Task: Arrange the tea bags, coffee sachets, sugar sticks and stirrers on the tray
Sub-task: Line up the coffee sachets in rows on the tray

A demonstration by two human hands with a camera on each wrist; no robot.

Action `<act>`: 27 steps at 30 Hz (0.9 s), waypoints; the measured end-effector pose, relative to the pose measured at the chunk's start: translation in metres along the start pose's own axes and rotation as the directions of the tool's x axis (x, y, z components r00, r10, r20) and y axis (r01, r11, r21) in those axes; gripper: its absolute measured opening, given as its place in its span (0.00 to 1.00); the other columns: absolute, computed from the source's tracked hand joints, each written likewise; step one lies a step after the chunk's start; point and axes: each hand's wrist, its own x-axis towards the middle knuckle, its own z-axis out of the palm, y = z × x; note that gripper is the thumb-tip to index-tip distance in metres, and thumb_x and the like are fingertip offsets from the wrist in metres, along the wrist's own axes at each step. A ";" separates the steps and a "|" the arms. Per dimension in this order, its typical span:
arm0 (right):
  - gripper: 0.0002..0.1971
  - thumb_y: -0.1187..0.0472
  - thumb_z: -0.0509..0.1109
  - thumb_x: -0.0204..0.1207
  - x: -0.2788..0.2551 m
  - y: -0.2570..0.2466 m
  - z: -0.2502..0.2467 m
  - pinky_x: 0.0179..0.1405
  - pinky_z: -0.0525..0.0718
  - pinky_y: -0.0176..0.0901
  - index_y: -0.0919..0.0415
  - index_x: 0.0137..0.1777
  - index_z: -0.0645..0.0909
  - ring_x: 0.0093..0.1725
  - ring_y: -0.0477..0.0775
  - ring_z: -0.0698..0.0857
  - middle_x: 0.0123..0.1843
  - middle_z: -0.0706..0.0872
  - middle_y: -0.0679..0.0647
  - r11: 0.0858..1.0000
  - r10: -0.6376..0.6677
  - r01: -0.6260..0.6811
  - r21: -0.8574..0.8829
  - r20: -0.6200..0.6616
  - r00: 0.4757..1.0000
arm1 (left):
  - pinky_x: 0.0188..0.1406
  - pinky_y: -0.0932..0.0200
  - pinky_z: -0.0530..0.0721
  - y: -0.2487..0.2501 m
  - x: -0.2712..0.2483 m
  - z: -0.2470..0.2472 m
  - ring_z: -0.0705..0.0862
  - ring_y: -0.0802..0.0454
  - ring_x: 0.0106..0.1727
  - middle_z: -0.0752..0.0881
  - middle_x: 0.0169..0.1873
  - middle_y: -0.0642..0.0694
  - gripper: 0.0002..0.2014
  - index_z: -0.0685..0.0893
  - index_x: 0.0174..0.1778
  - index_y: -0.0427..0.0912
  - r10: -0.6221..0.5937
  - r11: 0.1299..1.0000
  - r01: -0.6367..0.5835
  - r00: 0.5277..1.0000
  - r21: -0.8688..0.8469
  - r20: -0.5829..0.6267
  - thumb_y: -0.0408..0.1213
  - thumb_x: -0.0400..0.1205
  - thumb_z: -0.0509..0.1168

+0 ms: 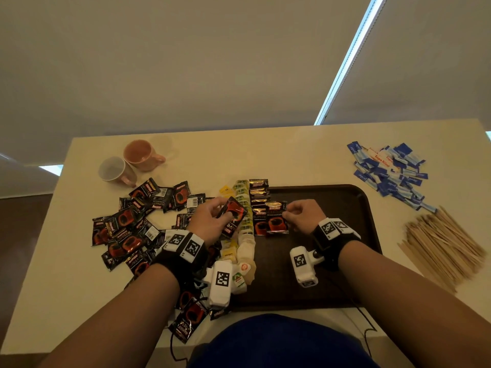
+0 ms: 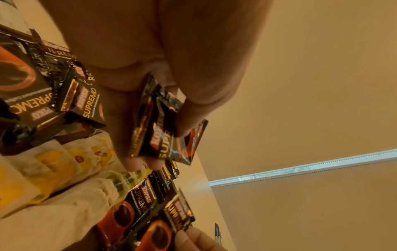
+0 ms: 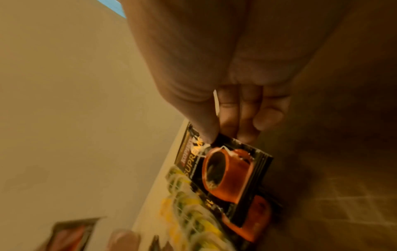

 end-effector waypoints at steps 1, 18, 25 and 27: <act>0.13 0.59 0.73 0.80 0.001 0.006 0.004 0.44 0.87 0.42 0.62 0.62 0.85 0.41 0.48 0.86 0.49 0.90 0.57 0.999 0.011 -0.011 -0.033 -0.001 1.000 | 0.55 0.44 0.89 0.001 0.000 -0.001 0.88 0.44 0.54 0.89 0.55 0.40 0.15 0.86 0.55 0.55 -0.013 1.000 0.013 1.000 0.000 0.000 0.29 0.82 0.69; 0.05 0.60 0.79 0.74 0.015 0.008 0.036 0.50 0.90 0.48 0.51 0.43 0.85 0.41 0.49 0.89 0.40 0.90 0.51 0.998 0.036 -0.037 -0.059 -0.025 0.999 | 0.37 0.63 0.81 -0.001 0.002 -0.014 0.84 0.49 0.56 0.84 0.58 0.47 0.21 0.82 0.56 0.55 0.040 0.992 -0.039 0.999 0.119 -0.006 0.22 0.77 0.67; 0.05 0.60 0.79 0.75 0.019 0.012 0.039 0.42 0.90 0.41 0.55 0.41 0.85 0.34 0.47 0.89 0.36 0.91 0.52 0.995 0.061 -0.063 -0.076 -0.032 0.998 | 0.32 0.62 0.76 -0.003 0.004 -0.016 0.80 0.49 0.48 0.82 0.54 0.58 0.19 0.81 0.56 0.53 0.062 0.992 -0.059 0.998 0.112 -0.021 0.23 0.79 0.67; 0.04 0.60 0.78 0.75 0.019 0.012 0.039 0.40 0.90 0.41 0.57 0.42 0.85 0.34 0.49 0.90 0.36 0.91 0.53 0.995 0.070 -0.072 -0.071 -0.033 0.997 | 0.41 0.55 0.79 -0.003 0.004 -0.016 0.82 0.43 0.50 0.83 0.57 0.55 0.18 0.82 0.57 0.51 0.057 0.993 -0.055 0.998 0.106 -0.016 0.22 0.79 0.67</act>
